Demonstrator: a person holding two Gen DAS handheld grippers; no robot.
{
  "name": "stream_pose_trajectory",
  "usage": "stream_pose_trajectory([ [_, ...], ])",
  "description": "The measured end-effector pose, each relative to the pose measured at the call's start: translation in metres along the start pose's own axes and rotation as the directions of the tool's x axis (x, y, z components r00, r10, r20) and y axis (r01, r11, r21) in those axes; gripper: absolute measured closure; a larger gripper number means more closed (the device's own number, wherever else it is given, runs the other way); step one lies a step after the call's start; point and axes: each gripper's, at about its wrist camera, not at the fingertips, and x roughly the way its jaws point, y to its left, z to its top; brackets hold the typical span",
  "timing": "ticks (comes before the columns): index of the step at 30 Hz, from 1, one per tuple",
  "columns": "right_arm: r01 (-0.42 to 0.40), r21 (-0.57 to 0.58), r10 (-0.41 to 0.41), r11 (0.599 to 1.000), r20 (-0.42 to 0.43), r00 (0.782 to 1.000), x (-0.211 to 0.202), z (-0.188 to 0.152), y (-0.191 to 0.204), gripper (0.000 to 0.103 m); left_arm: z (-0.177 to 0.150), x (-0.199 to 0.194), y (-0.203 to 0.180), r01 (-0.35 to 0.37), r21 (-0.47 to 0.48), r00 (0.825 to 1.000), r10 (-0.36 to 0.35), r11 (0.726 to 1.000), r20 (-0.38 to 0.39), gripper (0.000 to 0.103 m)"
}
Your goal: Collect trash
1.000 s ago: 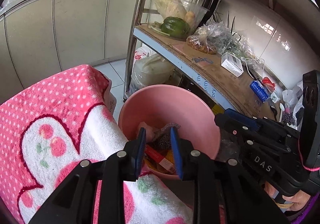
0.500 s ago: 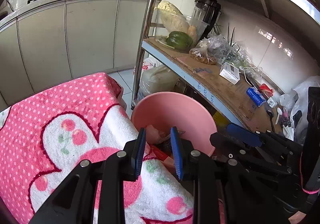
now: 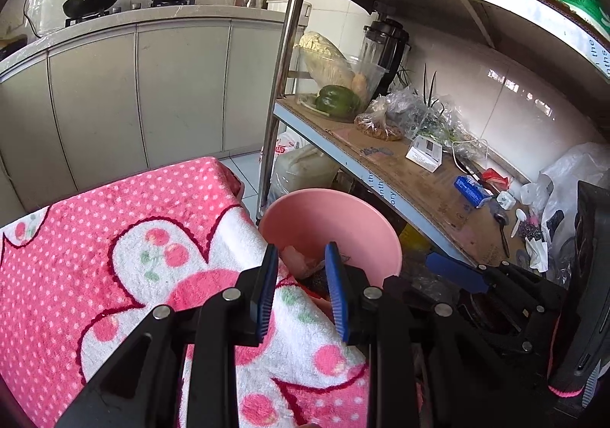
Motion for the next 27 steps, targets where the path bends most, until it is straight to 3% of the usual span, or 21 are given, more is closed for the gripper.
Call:
stream_pose_trajectory([
  [27, 0.032, -0.027, -0.031, 0.999, 0.031, 0.999, -0.039, -0.019, 0.027, 0.054, -0.017, -0.062, 0.001, -0.016, 0.01, 0.996, 0.015, 1.0, 0.086, 0.078],
])
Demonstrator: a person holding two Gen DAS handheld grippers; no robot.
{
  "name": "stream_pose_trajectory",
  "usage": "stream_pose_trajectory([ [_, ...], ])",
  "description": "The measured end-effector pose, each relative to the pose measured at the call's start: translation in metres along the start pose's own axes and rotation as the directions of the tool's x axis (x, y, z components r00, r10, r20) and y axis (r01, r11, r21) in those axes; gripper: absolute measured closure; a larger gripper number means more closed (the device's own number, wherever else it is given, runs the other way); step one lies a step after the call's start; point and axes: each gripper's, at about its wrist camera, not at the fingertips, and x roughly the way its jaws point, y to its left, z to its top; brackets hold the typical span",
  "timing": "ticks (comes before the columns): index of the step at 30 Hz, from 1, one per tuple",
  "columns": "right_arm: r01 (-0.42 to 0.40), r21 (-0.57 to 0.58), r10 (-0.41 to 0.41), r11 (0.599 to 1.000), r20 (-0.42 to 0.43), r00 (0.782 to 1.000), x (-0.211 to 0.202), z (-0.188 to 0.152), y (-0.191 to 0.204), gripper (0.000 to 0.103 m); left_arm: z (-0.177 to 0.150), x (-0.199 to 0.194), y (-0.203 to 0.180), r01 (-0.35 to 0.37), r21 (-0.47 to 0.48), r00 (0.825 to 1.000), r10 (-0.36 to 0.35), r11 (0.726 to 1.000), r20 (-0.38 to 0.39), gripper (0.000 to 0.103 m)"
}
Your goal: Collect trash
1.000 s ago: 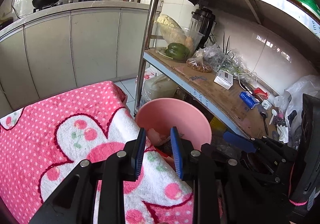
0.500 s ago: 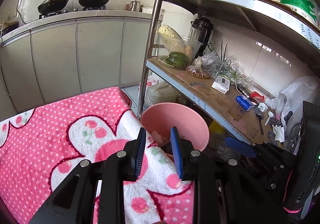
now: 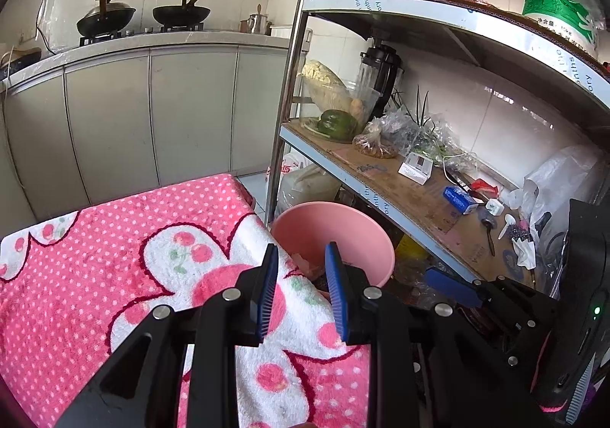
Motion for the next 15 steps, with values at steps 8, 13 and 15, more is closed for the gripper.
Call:
stream_pose_trajectory([
  [8, 0.01, 0.0, -0.01, 1.0, 0.012, 1.0, -0.007, 0.0, 0.001, 0.054, -0.001, -0.01, -0.003, 0.003, 0.009, 1.0, -0.003, 1.0, 0.018, 0.078],
  [13, 0.012, 0.0, -0.012, 1.0, 0.012, 1.0, -0.008, -0.001, 0.002, 0.054, -0.003, -0.014, -0.003, 0.003, 0.015, 1.0, -0.003, 1.0, 0.022, 0.078],
  [15, 0.012, 0.001, -0.012, 1.0, 0.013, 1.0, -0.009, -0.001, 0.002, 0.054, -0.003, -0.015, -0.004, 0.003, 0.017, 1.0, -0.003, 1.0, 0.025, 0.078],
])
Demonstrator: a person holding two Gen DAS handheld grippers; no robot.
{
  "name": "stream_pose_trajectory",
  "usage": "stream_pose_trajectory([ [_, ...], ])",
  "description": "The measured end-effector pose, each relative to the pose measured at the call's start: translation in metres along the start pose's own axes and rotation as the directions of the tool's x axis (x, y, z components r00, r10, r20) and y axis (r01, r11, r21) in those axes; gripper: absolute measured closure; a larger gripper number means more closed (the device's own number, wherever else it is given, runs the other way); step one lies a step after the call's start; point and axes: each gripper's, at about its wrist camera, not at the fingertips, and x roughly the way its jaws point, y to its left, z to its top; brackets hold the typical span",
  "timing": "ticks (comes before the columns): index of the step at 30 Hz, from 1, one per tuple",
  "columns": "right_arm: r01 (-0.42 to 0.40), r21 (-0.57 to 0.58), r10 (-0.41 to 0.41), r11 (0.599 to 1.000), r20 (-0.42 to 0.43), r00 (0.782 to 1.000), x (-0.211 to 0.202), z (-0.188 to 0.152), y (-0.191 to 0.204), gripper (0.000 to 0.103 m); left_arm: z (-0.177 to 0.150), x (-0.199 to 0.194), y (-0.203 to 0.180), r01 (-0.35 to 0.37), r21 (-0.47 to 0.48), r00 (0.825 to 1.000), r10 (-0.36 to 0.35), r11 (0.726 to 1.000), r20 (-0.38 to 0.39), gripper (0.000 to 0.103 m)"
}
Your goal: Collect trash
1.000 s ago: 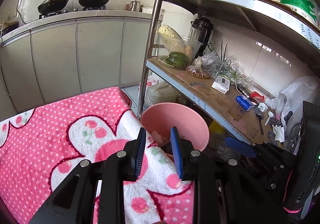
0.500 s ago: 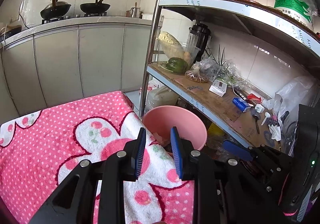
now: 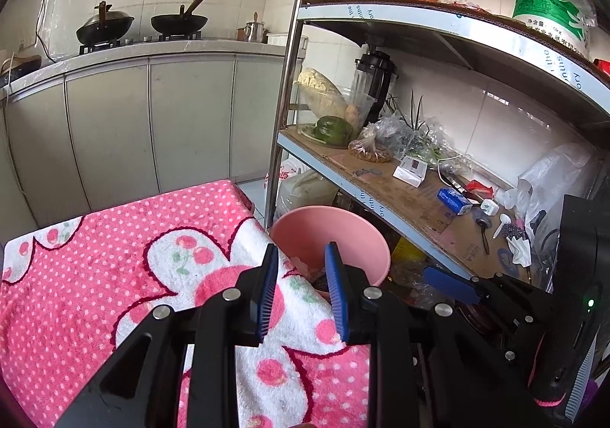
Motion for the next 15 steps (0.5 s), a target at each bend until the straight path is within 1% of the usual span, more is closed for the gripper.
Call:
stream_pose_trajectory([
  [15, 0.001, 0.011, 0.0, 1.0, -0.012, 1.0, 0.0011, -0.0024, 0.0009, 0.054, -0.0039, -0.0006, -0.0009, 0.002, 0.004, 1.0, -0.002, 1.0, -0.009, 0.078],
])
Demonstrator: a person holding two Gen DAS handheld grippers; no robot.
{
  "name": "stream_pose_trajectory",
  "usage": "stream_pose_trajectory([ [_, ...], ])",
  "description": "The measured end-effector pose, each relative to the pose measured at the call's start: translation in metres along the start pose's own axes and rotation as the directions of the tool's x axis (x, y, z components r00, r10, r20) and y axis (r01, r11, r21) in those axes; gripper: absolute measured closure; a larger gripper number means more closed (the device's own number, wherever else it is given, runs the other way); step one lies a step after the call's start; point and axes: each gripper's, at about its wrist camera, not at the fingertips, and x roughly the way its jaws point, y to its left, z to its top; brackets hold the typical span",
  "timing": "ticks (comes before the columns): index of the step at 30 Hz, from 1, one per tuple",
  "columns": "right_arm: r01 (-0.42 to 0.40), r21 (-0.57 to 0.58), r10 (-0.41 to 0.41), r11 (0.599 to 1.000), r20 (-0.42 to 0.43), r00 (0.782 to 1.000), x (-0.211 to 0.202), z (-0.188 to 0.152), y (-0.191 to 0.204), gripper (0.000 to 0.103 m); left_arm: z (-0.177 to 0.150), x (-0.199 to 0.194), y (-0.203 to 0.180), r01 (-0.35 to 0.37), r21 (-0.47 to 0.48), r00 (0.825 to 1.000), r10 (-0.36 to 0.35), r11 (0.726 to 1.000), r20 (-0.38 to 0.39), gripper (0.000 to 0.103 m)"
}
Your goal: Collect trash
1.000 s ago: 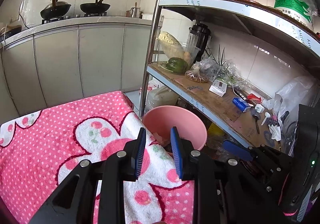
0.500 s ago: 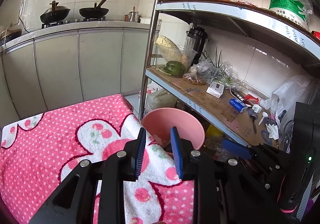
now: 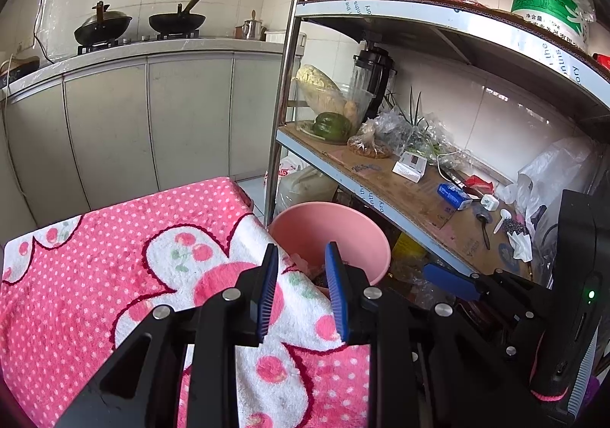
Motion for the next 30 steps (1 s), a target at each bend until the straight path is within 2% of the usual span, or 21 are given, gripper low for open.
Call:
stream_pose_trajectory([
  [30, 0.0, 0.006, 0.0, 1.0, -0.004, 1.0, 0.0017, -0.0005, -0.0012, 0.054, -0.002, 0.0043, -0.0026, 0.007, 0.011, 1.0, -0.007, 1.0, -0.009, 0.078],
])
